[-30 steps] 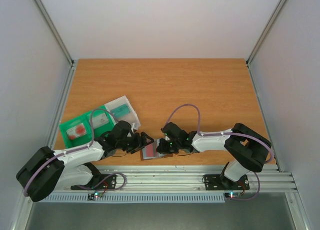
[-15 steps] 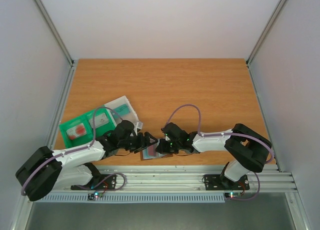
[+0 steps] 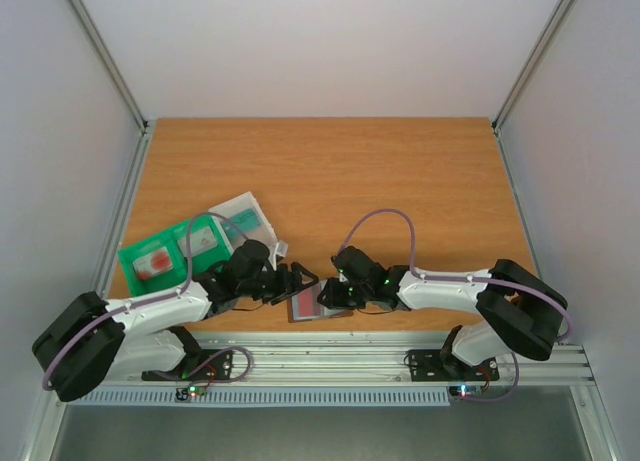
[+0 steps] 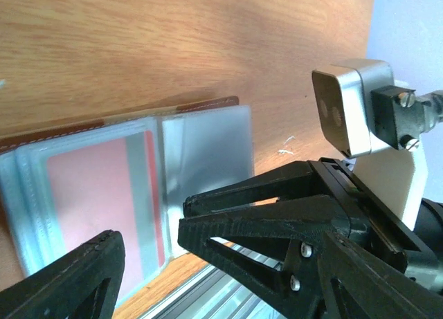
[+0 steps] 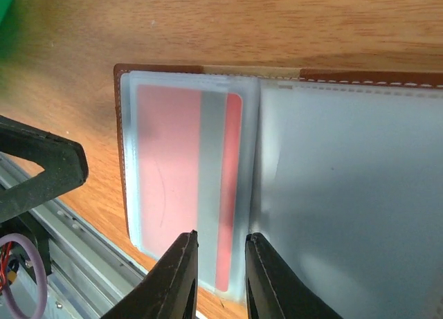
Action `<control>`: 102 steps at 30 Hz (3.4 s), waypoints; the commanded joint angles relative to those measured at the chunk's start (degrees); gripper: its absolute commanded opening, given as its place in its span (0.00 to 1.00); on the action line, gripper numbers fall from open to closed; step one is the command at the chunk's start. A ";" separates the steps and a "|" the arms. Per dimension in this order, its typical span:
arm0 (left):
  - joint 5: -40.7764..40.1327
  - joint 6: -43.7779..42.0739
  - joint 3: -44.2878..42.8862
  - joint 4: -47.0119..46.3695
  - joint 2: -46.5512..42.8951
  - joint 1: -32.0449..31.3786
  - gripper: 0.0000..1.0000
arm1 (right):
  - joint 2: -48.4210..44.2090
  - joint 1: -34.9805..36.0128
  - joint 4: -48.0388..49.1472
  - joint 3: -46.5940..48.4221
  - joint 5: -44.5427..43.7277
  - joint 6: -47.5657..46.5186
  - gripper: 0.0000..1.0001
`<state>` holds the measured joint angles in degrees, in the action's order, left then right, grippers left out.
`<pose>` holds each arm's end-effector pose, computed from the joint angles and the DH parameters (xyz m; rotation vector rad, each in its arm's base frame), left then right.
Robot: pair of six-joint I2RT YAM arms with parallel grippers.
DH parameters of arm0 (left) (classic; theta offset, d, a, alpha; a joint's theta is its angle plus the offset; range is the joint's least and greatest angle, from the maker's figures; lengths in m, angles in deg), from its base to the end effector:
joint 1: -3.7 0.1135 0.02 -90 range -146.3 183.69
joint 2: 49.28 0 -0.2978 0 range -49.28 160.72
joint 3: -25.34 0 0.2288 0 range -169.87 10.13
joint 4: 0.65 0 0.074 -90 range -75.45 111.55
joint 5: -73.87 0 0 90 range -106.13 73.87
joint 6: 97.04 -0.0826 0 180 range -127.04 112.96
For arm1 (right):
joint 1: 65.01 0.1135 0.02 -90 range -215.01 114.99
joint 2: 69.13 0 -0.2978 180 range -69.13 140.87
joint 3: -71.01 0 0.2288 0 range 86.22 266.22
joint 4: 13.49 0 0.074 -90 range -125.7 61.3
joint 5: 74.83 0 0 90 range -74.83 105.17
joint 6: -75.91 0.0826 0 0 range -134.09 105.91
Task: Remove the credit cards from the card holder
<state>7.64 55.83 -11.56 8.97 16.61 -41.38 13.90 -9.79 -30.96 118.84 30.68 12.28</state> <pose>0.1285 -0.1760 0.1811 -0.1423 2.6170 -1.3374 0.1324 0.2294 0.1551 -0.7891 2.5716 0.8701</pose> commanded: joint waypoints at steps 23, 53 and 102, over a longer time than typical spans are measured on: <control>-6.14 1.11 1.99 -1.59 -2.35 -0.96 0.79 | 4.89 0.35 0.13 0.36 0.55 0.41 0.12; -4.83 -1.98 0.17 -1.14 3.82 -0.90 0.84 | 7.32 0.33 -1.05 0.07 -1.09 0.68 0.04; -2.22 2.23 -5.11 -5.62 7.65 -6.97 0.65 | 0.29 0.33 7.50 -5.94 -3.35 0.33 0.12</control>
<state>4.66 58.34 -15.23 5.36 24.30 -47.75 15.51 -9.77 -24.60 115.06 30.41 12.85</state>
